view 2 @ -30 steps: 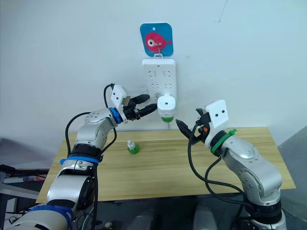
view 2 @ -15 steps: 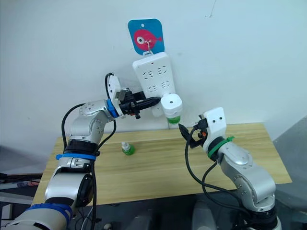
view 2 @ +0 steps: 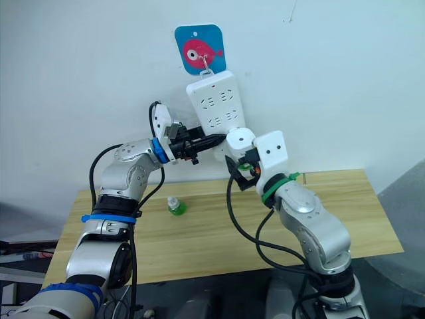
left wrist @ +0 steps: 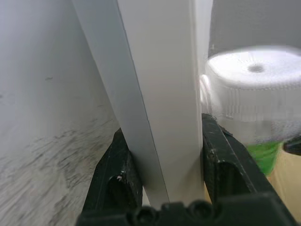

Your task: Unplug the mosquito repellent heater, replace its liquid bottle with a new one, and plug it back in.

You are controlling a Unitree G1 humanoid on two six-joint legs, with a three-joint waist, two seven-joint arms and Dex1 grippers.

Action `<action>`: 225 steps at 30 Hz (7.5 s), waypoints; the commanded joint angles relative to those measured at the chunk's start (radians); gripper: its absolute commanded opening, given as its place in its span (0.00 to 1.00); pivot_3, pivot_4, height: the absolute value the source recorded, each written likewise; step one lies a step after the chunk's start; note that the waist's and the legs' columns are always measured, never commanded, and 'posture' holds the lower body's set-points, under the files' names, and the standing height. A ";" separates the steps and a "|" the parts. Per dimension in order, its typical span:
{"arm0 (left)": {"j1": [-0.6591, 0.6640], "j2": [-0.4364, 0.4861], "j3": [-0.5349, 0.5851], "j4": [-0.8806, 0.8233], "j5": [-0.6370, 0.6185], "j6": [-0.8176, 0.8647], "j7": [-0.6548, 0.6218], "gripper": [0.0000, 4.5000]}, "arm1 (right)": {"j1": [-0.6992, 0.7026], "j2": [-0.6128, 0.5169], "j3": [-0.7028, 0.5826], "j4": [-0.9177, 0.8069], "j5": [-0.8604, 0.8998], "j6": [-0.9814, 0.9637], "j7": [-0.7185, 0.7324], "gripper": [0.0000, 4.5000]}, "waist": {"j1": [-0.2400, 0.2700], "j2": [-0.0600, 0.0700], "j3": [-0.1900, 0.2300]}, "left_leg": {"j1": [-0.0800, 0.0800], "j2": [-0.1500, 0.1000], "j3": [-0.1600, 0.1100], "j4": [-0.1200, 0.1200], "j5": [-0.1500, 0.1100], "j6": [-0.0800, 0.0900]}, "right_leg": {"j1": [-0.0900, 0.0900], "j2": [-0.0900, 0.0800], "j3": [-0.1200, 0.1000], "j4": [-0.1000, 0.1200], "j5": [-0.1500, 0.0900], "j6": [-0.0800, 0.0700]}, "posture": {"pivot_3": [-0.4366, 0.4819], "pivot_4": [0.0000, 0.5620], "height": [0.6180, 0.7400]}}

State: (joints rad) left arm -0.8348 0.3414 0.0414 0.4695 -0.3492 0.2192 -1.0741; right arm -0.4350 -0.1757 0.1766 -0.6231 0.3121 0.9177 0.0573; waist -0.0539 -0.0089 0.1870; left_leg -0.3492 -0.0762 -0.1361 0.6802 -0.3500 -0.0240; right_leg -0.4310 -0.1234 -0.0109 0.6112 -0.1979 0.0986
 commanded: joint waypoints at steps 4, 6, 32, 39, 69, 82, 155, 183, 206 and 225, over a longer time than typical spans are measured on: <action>-0.003 -0.004 -0.019 -0.048 0.002 -0.013 -0.004 0.30 | -0.042 0.035 -0.018 0.008 -0.031 -0.038 -0.004 1.00 | 0.000 0.000 0.000 | 0.000 0.000 0.000 0.000 0.000 0.000 | -0.001 0.000 0.000 0.000 0.000 0.000 | 0.40 0.39 1.00; -0.002 -0.005 -0.019 -0.049 0.003 -0.015 0.001 0.30 | -0.051 0.043 -0.017 0.020 -0.042 -0.046 -0.006 1.00 | 0.000 0.000 0.000 | 0.000 0.001 0.000 0.000 0.000 0.000 | -0.001 0.000 0.000 0.001 0.000 0.000 | 0.41 0.39 1.00; -0.001 0.006 -0.012 0.035 0.059 -0.098 0.128 0.30 | 0.043 -0.032 -0.098 -0.158 -0.041 0.051 0.050 0.66 | 0.005 0.000 0.000 | -0.008 0.000 0.002 0.003 0.001 -0.001 | -0.008 0.000 0.000 0.002 0.001 0.000 | 0.40 0.37 1.00; 0.076 0.028 0.018 0.003 0.046 -0.082 0.170 0.80 | 0.087 -0.006 -0.148 -0.101 -0.009 -0.021 0.082 0.66 | -0.004 0.000 0.000 | -0.007 0.000 0.002 0.003 0.003 -0.003 | -0.010 0.001 0.001 0.006 0.003 -0.001 | 0.40 0.33 1.00; 0.499 -0.159 -0.233 -0.528 0.100 -0.122 0.320 0.99 | 0.173 0.273 -0.537 0.305 0.812 -0.128 0.007 0.66 | 0.019 0.005 -0.003 | -0.006 0.001 0.003 0.002 0.004 -0.004 | -0.010 0.000 0.003 0.008 0.003 -0.002 | 0.44 0.31 1.00; 0.464 -0.229 -0.285 -0.448 0.160 -0.216 0.356 0.99 | 0.229 0.231 -0.483 0.245 0.939 -0.132 -0.055 0.66 | 0.017 0.005 -0.004 | -0.006 0.001 0.004 0.003 0.004 -0.004 | -0.010 0.000 0.003 0.008 0.003 -0.002 | 0.41 0.32 1.00; 0.416 -0.056 -0.305 -0.332 0.037 -0.279 -0.030 0.51 | -0.009 -0.515 -0.281 0.600 1.015 0.463 0.514 0.66 | 0.028 0.005 -0.003 | -0.013 0.000 0.003 0.017 0.001 0.001 | -0.008 -0.001 0.000 0.008 0.005 0.000 | 0.48 0.36 1.00; 0.472 0.112 -0.148 -0.604 -0.167 0.253 -0.039 1.00 | -0.013 -0.557 -0.415 0.646 0.990 0.602 0.600 0.66 | 0.029 0.001 0.003 | -0.013 0.001 0.004 0.015 0.000 0.000 | -0.012 -0.002 0.002 0.012 0.004 -0.001 | 0.51 0.40 1.00; 0.310 -0.028 -0.299 0.039 0.721 -1.397 0.471 1.00 | -0.058 -0.418 -0.524 0.662 1.076 0.691 0.433 0.66 | 0.073 0.001 0.004 | -0.015 0.000 0.005 0.018 0.001 0.002 | -0.008 -0.002 0.000 0.001 0.012 0.000 | 0.50 0.38 1.00; 0.349 0.021 -0.485 -0.244 0.053 -0.738 0.189 0.50 | -0.037 -0.469 -0.493 0.659 1.251 0.674 0.334 0.66 | 0.059 0.002 0.004 | -0.016 0.000 0.004 0.017 0.000 0.002 | -0.009 -0.002 0.000 0.000 0.012 0.000 | 0.48 0.40 1.00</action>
State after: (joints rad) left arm -0.4718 0.3610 -0.4508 0.3312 -0.1109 -0.7489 -0.8142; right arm -0.4631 -0.6344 -0.3261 0.0803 1.5163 1.5848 0.3616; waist 0.0053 -0.0071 0.1913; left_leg -0.3653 -0.0754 -0.1323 0.6977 -0.3497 -0.0217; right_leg -0.4395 -0.1257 -0.0105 0.6118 -0.1860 0.0985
